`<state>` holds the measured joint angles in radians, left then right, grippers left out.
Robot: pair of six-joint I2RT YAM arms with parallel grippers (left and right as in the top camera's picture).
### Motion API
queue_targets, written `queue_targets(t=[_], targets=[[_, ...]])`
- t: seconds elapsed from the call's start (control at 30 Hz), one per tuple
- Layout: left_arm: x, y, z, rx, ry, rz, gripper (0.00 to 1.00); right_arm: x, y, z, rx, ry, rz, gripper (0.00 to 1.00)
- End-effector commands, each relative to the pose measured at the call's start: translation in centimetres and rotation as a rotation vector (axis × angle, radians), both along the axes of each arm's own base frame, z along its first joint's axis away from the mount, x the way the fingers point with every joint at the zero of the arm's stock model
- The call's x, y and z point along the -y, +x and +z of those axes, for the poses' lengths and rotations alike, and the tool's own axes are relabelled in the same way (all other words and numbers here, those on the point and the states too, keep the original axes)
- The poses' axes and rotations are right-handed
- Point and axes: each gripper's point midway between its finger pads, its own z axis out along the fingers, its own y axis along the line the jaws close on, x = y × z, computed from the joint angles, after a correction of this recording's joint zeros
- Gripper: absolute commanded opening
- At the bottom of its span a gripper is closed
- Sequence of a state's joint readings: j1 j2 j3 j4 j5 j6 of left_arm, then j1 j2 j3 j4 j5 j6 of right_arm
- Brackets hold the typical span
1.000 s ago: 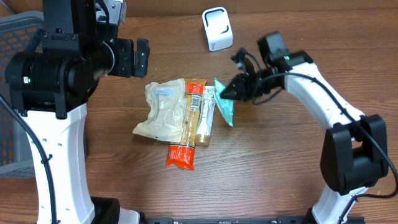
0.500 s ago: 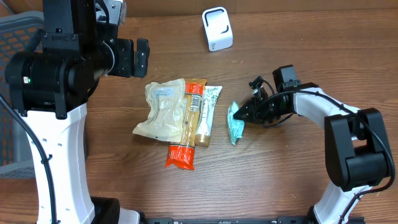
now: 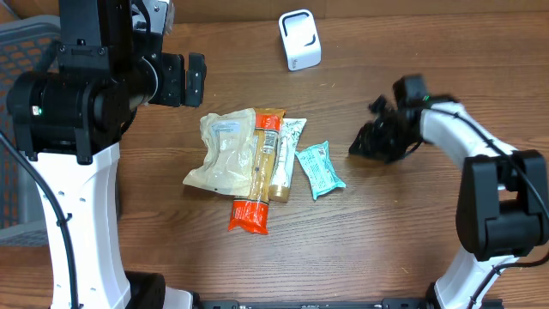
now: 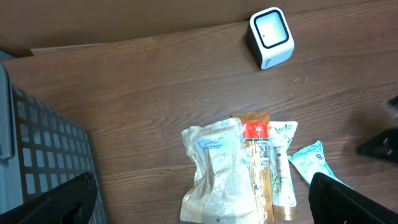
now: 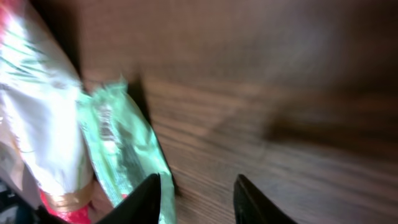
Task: Scan the item barcode
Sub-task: 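Regrasp the mint-green packet with the right gripper and lift it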
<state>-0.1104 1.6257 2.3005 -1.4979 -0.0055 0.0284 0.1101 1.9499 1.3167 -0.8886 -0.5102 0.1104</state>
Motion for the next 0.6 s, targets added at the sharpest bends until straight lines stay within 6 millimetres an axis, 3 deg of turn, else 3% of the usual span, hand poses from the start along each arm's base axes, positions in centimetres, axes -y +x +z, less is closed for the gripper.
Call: queue_targets(t=[0.0,0.07,0.1,0.4,0.57], targets=[[-0.1,0.2,-0.1,-0.004,0.003,0.01,1.0,-1.5,2.1,3.6,0.078,0.014,0.036,0.21],[-0.1,0.2,-0.1,-0.004,0.003,0.01,1.0,-3.3,1.7,4.2,0.081,0.049,0.072,0.05],[-0.1,0.2,-0.1,-0.004,0.003,0.01,1.0,-4.1,1.5,4.2,0.078,0.053,0.084,0.04],[-0.1,0.2,-0.1,-0.004,0.003,0.01,1.0,-6.7,-0.8,1.2,0.019,-0.245,-0.043,0.04],[-0.1,0.2,-0.1,-0.004,0.003,0.01,1.0,-6.8,-1.1,0.6,0.028,-0.345,-0.121,0.04]])
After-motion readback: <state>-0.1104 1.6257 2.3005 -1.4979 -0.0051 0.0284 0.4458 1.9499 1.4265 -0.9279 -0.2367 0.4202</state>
